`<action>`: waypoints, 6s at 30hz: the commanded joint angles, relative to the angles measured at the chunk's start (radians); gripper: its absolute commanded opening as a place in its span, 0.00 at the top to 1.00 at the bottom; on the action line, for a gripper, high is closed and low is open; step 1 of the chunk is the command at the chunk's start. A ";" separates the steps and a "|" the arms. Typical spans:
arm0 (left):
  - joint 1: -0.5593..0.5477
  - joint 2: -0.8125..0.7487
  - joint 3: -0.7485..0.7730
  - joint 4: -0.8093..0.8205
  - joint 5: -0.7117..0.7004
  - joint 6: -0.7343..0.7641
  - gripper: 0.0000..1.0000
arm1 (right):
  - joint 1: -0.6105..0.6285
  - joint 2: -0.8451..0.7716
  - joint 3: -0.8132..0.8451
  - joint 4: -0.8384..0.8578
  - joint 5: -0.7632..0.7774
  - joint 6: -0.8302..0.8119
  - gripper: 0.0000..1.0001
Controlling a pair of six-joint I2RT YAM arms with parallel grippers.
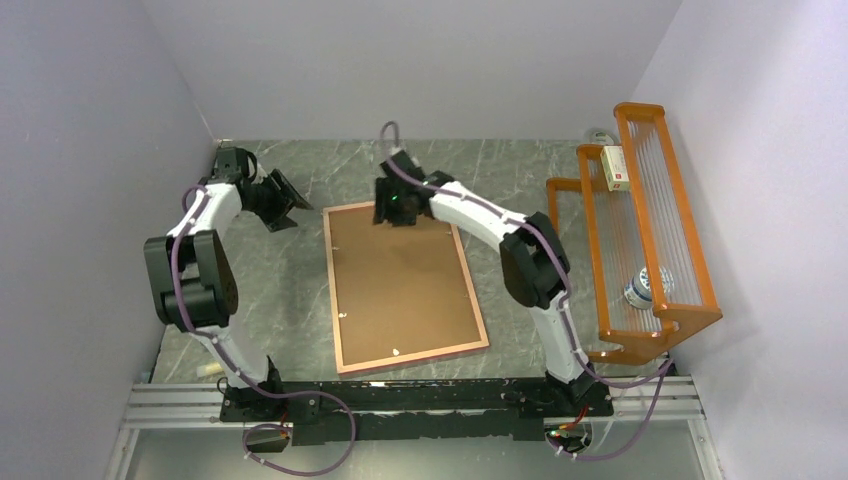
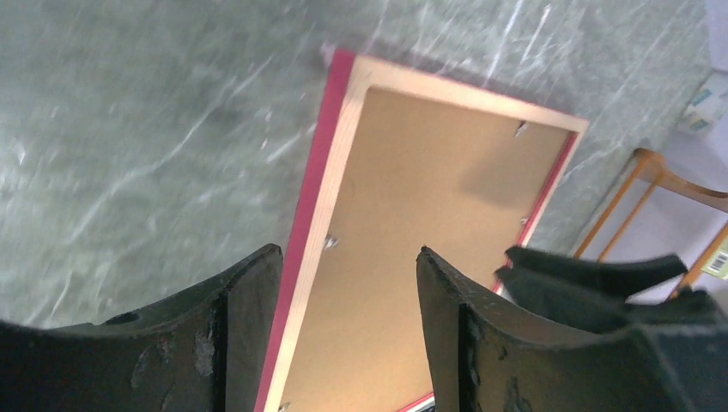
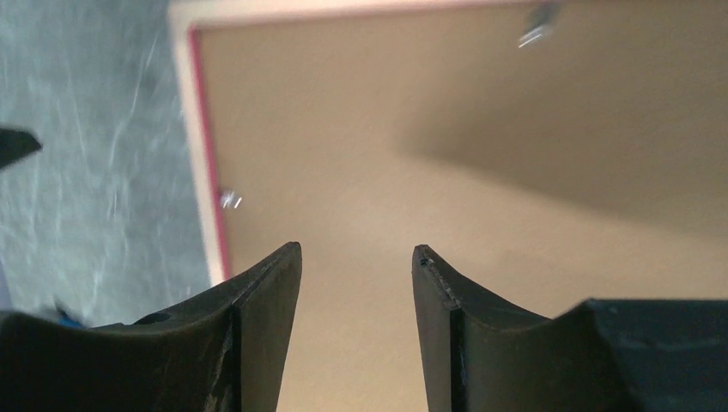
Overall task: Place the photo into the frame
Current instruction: Install the photo frame at the center of the board, then turn over the photo frame at the center of the board.
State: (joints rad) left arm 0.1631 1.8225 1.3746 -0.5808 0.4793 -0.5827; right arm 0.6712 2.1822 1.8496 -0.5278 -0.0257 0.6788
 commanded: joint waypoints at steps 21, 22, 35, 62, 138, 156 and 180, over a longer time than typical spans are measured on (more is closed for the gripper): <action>0.007 -0.689 -0.629 -0.096 -0.400 -0.191 0.48 | 0.399 0.255 0.381 -0.370 0.153 -0.112 0.48; 0.008 -0.687 -0.634 -0.094 -0.390 -0.192 0.48 | 0.402 0.263 0.386 -0.376 0.160 -0.115 0.48; 0.007 -0.700 -0.646 -0.119 -0.424 -0.210 0.48 | 0.450 0.213 0.336 -0.294 0.208 -0.176 0.41; 0.062 -0.694 -0.651 -0.137 -0.463 -0.218 0.51 | 0.507 0.142 0.250 -0.114 0.270 -0.242 0.30; -0.047 -0.227 -0.745 1.045 0.589 -0.499 0.06 | 0.414 -0.300 -0.123 -0.221 0.093 -0.032 1.00; -0.088 -0.140 -0.576 0.929 0.534 -0.485 0.51 | 0.408 -0.295 -0.037 -0.279 -0.031 -0.284 0.95; -0.084 -0.309 -0.050 -0.115 0.234 -0.313 0.97 | 0.552 -0.208 0.396 -0.596 0.611 -0.388 0.24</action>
State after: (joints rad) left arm 0.0704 1.5963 1.2575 -0.5369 0.7620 -0.8333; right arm 1.1580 1.8835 2.0773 -0.9962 0.3817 0.3557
